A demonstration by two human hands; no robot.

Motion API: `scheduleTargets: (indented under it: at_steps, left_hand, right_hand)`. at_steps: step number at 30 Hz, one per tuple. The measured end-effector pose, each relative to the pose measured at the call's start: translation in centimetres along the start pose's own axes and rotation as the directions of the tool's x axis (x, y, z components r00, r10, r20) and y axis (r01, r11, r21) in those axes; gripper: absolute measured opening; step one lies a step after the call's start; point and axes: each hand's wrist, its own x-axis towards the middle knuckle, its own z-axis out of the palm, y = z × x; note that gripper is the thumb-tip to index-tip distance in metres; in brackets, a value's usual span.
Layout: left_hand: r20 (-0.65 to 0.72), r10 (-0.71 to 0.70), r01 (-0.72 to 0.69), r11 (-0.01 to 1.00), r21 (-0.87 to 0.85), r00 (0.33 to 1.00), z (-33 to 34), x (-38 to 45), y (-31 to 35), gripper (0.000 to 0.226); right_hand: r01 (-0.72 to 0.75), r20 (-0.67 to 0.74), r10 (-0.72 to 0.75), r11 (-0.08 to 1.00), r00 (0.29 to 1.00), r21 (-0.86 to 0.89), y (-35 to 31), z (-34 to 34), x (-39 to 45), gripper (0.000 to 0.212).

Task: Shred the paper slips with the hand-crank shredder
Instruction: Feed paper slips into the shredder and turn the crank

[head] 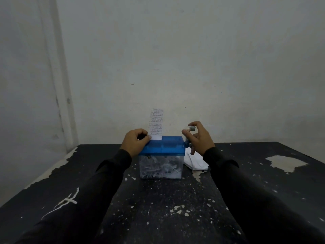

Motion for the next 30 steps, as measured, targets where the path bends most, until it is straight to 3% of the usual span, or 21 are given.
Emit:
scheduleTargets:
  at_steps: [7, 12, 16, 20, 22, 25, 30]
  left_hand:
    - [0.033, 0.005, -0.004, 0.999, -0.042, 0.999, 0.2, -0.3, 0.2, 0.019]
    - [0.173, 0.051, -0.045, 0.998, -0.039, 0.984, 0.5, -0.6, -0.1, 0.075]
    - [0.178, -0.011, 0.033, 0.992, -0.123, 0.984, 0.7, -1.0, 0.2, 0.082]
    - [0.2, -0.068, 0.101, 0.982, -0.16, 0.977, 0.7, -1.5, 1.0, 0.065]
    - [0.208, -0.071, 0.108, 0.978, -0.176, 0.976, 0.6, -1.4, 1.0, 0.072]
    - [0.231, -0.077, 0.121, 0.976, -0.18, 0.97, 0.5, -1.1, 0.8, 0.081]
    - [0.247, -0.075, 0.112, 0.984, -0.136, 0.966, 0.5, -0.8, 1.1, 0.077]
  right_hand:
    - [-0.111, -0.108, 0.099, 0.988, 0.989, -0.109, 0.4, 1.3, 1.1, 0.03]
    - [-0.259, -0.011, 0.264, 0.934, 0.964, -0.245, 0.9, 0.8, 1.1, 0.036]
    - [-0.346, 0.085, 0.405, 0.859, 0.911, -0.377, 3.0, 1.0, -0.1, 0.032]
    - [-0.218, 0.045, 0.256, 0.89, 0.966, -0.401, 4.5, 1.1, -2.3, 0.042]
    - [-0.187, 0.045, 0.225, 0.892, 0.973, -0.412, 5.1, 1.2, -3.2, 0.048]
    - [-0.194, 0.015, 0.209, 0.929, 0.978, -0.314, 5.9, 1.4, -4.6, 0.051]
    - [-0.083, -0.094, 0.087, 0.995, 0.992, 0.049, 4.3, 1.0, -5.7, 0.045]
